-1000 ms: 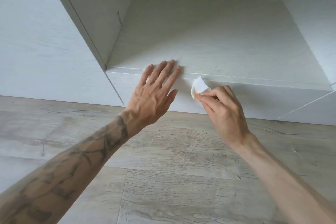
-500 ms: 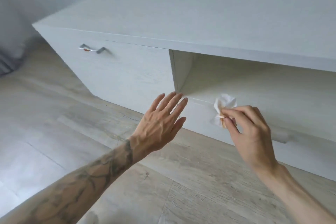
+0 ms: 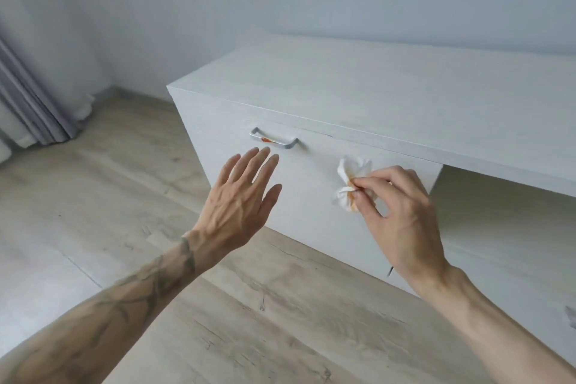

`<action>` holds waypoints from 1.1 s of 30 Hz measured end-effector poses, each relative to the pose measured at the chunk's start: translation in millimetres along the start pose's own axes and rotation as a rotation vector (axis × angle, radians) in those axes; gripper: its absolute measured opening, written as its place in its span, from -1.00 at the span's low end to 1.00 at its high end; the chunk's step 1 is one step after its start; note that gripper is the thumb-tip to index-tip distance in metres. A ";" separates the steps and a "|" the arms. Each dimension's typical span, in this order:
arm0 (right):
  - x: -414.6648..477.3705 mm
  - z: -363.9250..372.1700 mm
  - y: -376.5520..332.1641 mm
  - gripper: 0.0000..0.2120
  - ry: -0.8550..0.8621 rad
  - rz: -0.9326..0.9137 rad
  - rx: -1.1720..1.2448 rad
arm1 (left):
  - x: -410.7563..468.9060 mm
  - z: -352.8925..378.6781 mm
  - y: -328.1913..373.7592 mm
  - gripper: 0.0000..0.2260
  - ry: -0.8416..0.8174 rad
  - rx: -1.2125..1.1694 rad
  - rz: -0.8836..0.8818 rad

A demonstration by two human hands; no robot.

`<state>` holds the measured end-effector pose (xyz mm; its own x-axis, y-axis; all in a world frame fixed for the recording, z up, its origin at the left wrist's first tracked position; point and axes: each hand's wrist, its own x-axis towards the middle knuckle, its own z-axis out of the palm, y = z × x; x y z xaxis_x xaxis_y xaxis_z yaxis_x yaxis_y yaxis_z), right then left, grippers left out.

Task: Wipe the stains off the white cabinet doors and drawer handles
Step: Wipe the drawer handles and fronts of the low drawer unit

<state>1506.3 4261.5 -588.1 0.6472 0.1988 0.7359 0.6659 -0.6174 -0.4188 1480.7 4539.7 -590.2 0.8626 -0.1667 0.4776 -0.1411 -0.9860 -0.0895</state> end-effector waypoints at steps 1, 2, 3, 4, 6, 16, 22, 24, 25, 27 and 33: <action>8.6 12.8 -8.9 -0.87 0.002 0.005 -0.016 | 5.6 1.2 -18.4 -0.51 0.009 0.003 0.015; 16.6 25.5 -17.1 -0.87 0.004 0.015 -0.031 | 12.3 3.2 -36.2 -0.51 0.021 0.002 0.029; 23.9 38.2 -24.6 -0.88 0.005 0.027 -0.046 | 19.6 5.6 -53.5 -0.51 0.034 -0.006 0.041; 30.9 51.1 -31.4 -0.88 0.010 0.040 -0.063 | 27.5 8.5 -70.6 -0.50 0.048 -0.016 0.055; 43.5 75.4 -43.3 -0.87 0.028 0.062 -0.099 | 44.3 14.9 -102.2 -0.50 0.078 -0.033 0.087; 82.6 153.8 -77.6 -0.78 0.083 0.203 -0.216 | 116.6 60.7 -181.8 -0.49 0.217 -0.204 0.188; 86.2 172.0 -79.8 -0.78 0.119 0.239 -0.229 | 121.7 72.3 -186.1 -0.49 0.237 -0.246 0.207; 84.6 175.9 -78.6 -0.80 0.159 0.234 -0.228 | 121.5 70.6 -189.1 -0.48 0.222 -0.245 0.228; 84.2 177.1 -78.0 -0.81 0.182 0.227 -0.223 | 121.2 68.2 -191.0 -0.48 0.207 -0.241 0.244; 85.6 179.2 -77.0 -0.82 0.219 0.214 -0.203 | 121.3 61.3 -197.0 -0.46 0.164 -0.221 0.292; 93.6 181.1 -81.1 -0.84 0.263 0.237 -0.146 | 128.8 35.1 -222.3 -0.44 0.077 -0.095 0.518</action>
<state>1580.1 4468.0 -581.6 0.6466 -0.1530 0.7473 0.4373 -0.7284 -0.5275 1640.2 4737.7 -539.5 0.6306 -0.6287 0.4552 -0.5854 -0.7703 -0.2528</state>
